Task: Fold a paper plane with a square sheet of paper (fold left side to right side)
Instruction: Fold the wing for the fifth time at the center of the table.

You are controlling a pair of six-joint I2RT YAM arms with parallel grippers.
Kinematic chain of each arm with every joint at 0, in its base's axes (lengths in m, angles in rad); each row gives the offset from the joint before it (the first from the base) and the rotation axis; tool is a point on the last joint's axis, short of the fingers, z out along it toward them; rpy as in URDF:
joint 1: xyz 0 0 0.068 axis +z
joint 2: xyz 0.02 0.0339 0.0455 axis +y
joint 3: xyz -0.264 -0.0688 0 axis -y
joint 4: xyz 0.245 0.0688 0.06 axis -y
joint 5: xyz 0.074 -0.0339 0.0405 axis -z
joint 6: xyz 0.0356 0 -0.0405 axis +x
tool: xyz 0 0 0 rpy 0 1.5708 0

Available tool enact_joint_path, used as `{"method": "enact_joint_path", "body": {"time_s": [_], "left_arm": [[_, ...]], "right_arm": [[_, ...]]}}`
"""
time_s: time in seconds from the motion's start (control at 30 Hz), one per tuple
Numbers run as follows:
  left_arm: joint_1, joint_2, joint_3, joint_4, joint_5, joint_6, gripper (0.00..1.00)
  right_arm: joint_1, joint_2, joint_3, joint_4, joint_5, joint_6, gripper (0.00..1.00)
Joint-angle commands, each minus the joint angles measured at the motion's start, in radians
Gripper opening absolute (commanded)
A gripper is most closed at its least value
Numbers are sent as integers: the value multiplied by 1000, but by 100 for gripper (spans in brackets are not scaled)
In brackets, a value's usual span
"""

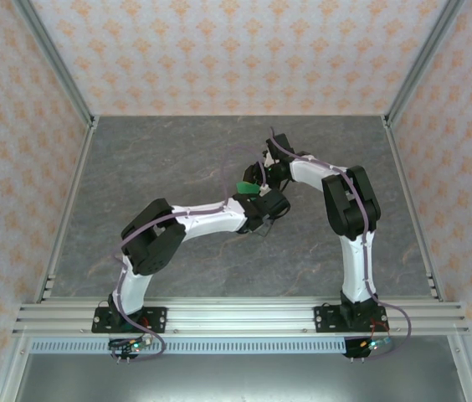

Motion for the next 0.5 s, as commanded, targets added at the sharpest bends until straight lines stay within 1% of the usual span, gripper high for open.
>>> {"method": "enact_joint_path", "body": {"time_s": [0.0, 0.1, 0.37, 0.47], "left_arm": [[-13, 24, 48, -62, -100, 11, 55], [-12, 34, 55, -70, -111, 13, 47], [-12, 31, 50, -61, -84, 17, 28], [-12, 30, 49, -56, -66, 16, 23]], "right_arm": [[9, 39, 19, -54, 26, -10, 53], [10, 38, 18, -56, 28, -13, 53], [9, 38, 19, -55, 28, -12, 53], [9, 38, 20, -55, 28, -12, 53]]}}
